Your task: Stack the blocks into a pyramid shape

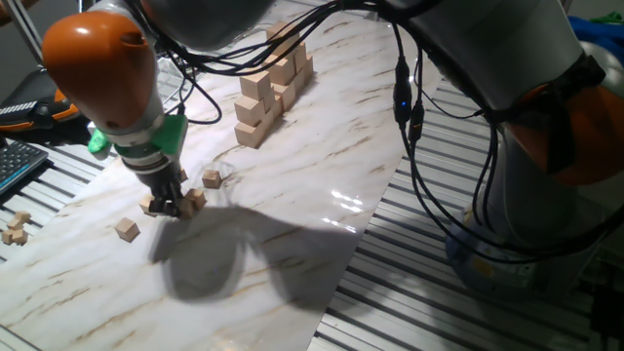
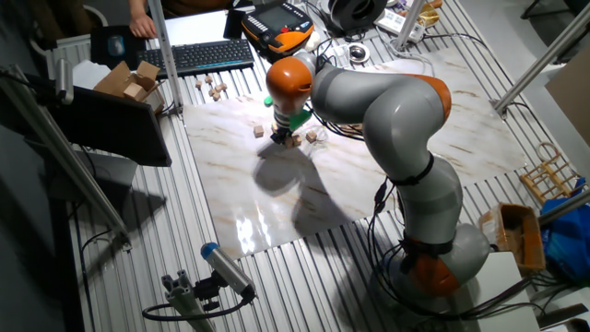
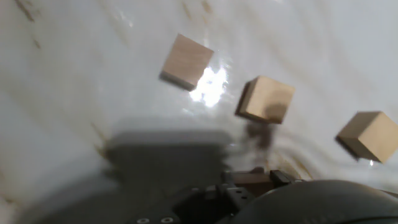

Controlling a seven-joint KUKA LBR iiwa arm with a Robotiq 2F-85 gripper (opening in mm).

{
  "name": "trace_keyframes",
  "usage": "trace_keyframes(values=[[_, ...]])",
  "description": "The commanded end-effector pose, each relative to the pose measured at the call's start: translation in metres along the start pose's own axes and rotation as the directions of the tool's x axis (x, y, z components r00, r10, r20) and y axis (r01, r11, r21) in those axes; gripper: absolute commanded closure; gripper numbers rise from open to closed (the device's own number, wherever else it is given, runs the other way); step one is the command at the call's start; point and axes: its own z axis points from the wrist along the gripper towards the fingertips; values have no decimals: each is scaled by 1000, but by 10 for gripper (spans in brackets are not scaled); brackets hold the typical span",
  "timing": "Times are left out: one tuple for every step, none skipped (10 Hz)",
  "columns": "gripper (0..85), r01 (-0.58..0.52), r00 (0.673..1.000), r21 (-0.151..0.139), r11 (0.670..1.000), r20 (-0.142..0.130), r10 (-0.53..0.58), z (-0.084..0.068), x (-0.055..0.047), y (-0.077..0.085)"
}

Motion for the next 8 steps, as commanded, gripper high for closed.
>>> trace_keyframes(values=[[850,-3,1000,5,1000,1,3,1,3,-1],[850,-3,1000,7,1000,1,3,2,5,-3],[850,0,1000,7,1000,1,0,1,8,-6],[850,2,1000,10,1000,4,-2,0,11,-8],[850,2,1000,21,1000,11,-3,2,15,-9],[850,-4,1000,28,1000,18,3,4,19,-10],[850,-10,1000,28,1000,20,9,6,23,-11],[850,-10,1000,25,1000,19,10,7,25,-12]])
